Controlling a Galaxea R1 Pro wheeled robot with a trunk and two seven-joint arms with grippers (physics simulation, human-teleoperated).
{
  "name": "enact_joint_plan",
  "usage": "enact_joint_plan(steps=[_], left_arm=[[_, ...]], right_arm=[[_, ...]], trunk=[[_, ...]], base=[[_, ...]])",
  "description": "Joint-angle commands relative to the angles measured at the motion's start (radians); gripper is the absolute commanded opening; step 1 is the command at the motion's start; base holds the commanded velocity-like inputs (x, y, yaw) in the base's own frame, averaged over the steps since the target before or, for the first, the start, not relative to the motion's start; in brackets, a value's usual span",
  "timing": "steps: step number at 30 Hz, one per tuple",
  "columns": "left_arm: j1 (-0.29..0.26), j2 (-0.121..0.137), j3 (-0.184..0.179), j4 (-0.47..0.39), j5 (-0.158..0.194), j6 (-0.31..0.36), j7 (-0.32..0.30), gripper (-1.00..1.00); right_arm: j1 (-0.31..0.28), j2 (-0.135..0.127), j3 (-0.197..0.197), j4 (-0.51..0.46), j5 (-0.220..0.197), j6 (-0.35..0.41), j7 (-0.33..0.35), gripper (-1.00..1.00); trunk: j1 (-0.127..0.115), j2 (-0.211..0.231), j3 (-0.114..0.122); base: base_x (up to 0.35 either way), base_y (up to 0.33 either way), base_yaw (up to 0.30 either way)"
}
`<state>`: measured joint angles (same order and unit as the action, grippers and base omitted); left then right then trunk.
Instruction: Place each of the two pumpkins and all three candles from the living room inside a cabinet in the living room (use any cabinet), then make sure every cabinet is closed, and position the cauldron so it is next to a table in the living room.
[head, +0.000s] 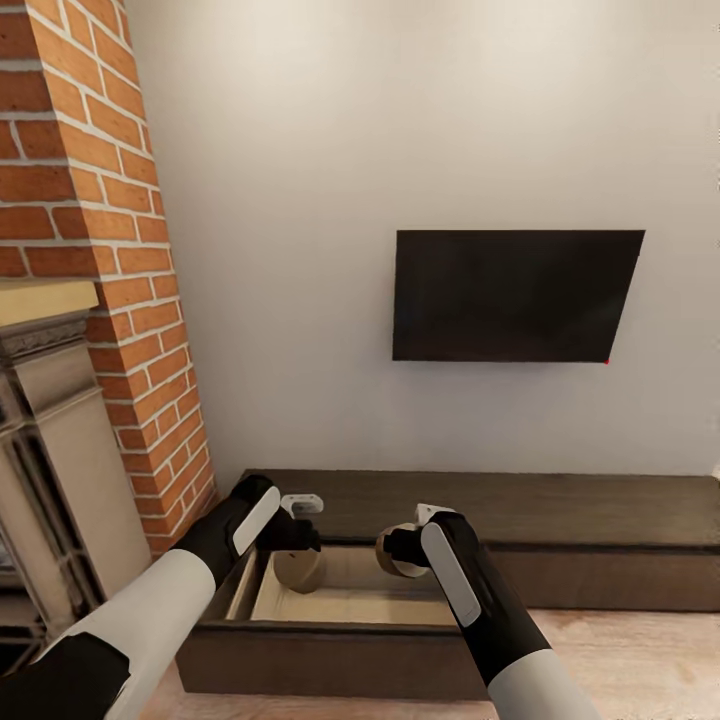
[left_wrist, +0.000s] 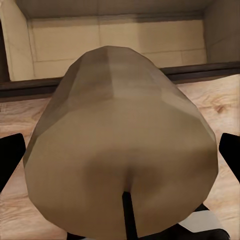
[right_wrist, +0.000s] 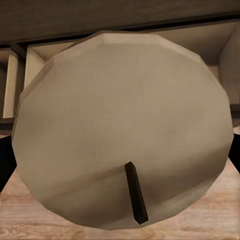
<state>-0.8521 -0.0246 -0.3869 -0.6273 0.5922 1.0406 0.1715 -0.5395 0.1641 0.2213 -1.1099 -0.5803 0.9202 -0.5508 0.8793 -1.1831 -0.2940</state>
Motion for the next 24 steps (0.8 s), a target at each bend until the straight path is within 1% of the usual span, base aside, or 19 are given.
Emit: enact_joint_plan(steps=[1, 6, 10, 16, 21, 24], left_arm=[[-0.001, 0.001, -0.004, -0.002, 0.007, 0.002, 0.011, -1.00], [-0.001, 0.001, -0.004, -0.004, 0.006, 0.003, 0.011, -1.00], [-0.001, 0.002, -0.004, -0.005, 0.006, 0.003, 0.011, -1.00], [-0.001, 0.000, -0.004, -0.005, 0.006, -0.001, 0.013, -1.00], [-0.001, 0.000, -0.004, -0.005, 0.006, -0.006, 0.015, -1.00], [-0.001, -0.001, -0.004, -0.005, 0.005, -0.008, 0.018, -1.00]], right_arm=[[-0.001, 0.000, 0.001, -0.001, -0.013, 0.000, -0.010, -1.00], [-0.001, 0.000, 0.001, -0.001, -0.013, 0.000, -0.011, -1.00], [-0.001, 0.000, 0.001, -0.001, -0.014, 0.000, -0.011, -1.00], [-0.001, 0.000, 0.001, -0.001, -0.015, 0.000, -0.009, -1.00], [-0.001, 0.001, 0.001, -0.001, -0.015, 0.000, -0.009, -1.00], [-0.001, 0.001, 0.001, -0.001, -0.015, 0.000, -0.009, -1.00]], trunk=[[0.000, -0.001, -0.001], [0.000, -0.001, -0.001], [0.000, -0.001, -0.001], [0.000, -0.001, -0.001], [0.000, -0.001, -0.001], [0.000, -0.001, -0.001]], base=[[0.000, 0.163, -0.050], [-0.013, 0.095, -0.020], [-0.013, 0.188, -0.005], [0.104, 0.239, -0.001], [0.061, 0.080, 0.000], [0.179, 0.056, 0.000]])
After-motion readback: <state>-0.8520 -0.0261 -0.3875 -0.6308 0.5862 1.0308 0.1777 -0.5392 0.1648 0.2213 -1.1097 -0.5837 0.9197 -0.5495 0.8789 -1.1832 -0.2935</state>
